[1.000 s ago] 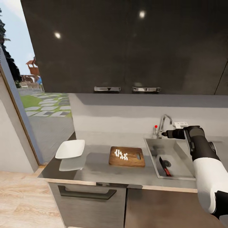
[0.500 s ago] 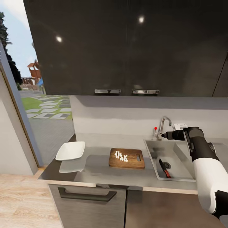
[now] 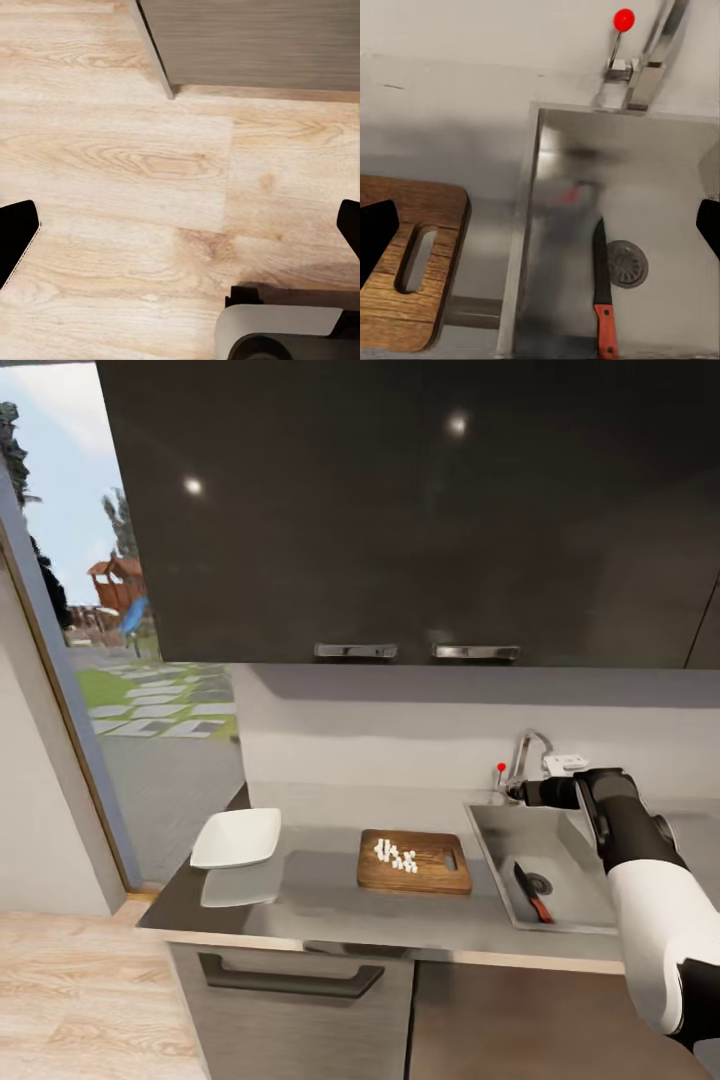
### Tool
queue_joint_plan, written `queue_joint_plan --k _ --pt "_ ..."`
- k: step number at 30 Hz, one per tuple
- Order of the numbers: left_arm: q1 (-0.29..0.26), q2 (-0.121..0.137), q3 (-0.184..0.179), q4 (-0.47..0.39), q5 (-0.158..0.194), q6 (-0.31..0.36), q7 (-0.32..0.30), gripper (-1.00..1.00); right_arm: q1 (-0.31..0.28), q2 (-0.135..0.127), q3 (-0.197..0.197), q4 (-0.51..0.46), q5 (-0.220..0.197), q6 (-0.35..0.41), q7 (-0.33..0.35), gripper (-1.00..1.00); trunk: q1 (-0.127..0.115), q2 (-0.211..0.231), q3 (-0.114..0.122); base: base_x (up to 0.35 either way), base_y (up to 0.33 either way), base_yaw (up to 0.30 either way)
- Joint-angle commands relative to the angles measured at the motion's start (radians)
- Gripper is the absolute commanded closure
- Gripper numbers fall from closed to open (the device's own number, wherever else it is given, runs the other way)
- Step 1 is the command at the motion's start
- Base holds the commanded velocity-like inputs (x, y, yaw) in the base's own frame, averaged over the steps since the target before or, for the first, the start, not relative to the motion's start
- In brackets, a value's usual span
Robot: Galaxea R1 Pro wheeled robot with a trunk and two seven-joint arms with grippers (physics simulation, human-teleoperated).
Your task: In the kitchen, take the Vidalia onion out of the sink, dice it on the chopping board with the paring knife, put the diced onion into the bowl on the countertop, then place both the paring knife and the chopping board into the sink.
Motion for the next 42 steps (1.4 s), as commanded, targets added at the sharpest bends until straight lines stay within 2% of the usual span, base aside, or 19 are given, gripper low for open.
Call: queue_joint_plan --k 1,10,15,18,22,25,26,28,31,42 --pt "-0.001 0.000 -0.008 0.004 0.009 -0.006 0.000 -1.00 -0.001 0.001 -0.003 0.010 0.010 0.002 0.009 -1.00 0.000 -0.001 0.000 0.000 0.292 0.000" --pt "-0.001 0.000 -0.009 0.004 0.009 -0.005 0.000 -1.00 -0.001 0.002 -0.002 0.055 0.010 0.001 0.008 -1.00 0.000 -0.001 0.000 0.000 0.294 0.000" --pt "-0.001 -0.006 -0.009 0.004 0.009 -0.004 0.002 -1.00 0.000 -0.004 -0.003 0.099 0.011 0.000 0.010 -1.00 0.000 -0.001 0.000 0.000 0.083 0.000" --pt "-0.001 -0.008 -0.009 0.004 0.008 -0.004 0.005 -1.00 0.000 -0.012 -0.003 0.157 0.014 -0.042 0.007 -1.00 0.000 -0.001 0.000 0.000 0.011 0.000" --pt "-0.001 -0.007 -0.009 0.002 0.007 -0.004 0.006 -1.00 0.000 -0.028 0.001 0.177 0.020 -0.068 -0.009 -1.00 0.000 -0.001 0.000 0.000 0.002 0.000" --pt "-0.001 -0.007 -0.009 0.002 0.007 -0.005 0.005 -1.00 0.000 -0.056 0.001 0.181 0.048 -0.032 -0.012 -1.00 0.000 -0.001 0.000 0.000 0.000 0.000" --pt "-0.001 -0.006 -0.009 0.003 0.007 -0.005 0.004 -1.00 0.000 -0.064 0.001 0.180 0.061 0.012 -0.010 -1.00 0.000 -0.001 0.000 0.000 0.000 0.000" --pt "-0.001 -0.003 -0.009 0.003 0.008 -0.005 0.003 -1.00 0.000 -0.071 0.000 0.176 0.071 0.093 -0.007 -1.00 0.000 -0.001 0.000 0.000 0.000 0.000" --pt "-0.001 -0.001 -0.009 0.004 0.008 -0.004 0.003 -1.00 0.000 -0.076 -0.002 0.144 0.075 0.140 -0.006 -1.00 0.000 -0.001 0.000 0.000 0.000 0.000" --pt "-0.001 0.012 -0.009 0.005 0.008 -0.004 0.001 -1.00 0.000 -0.079 -0.002 0.129 0.076 0.153 -0.005 -1.00 0.000 -0.001 0.000 0.037 0.000 0.000"
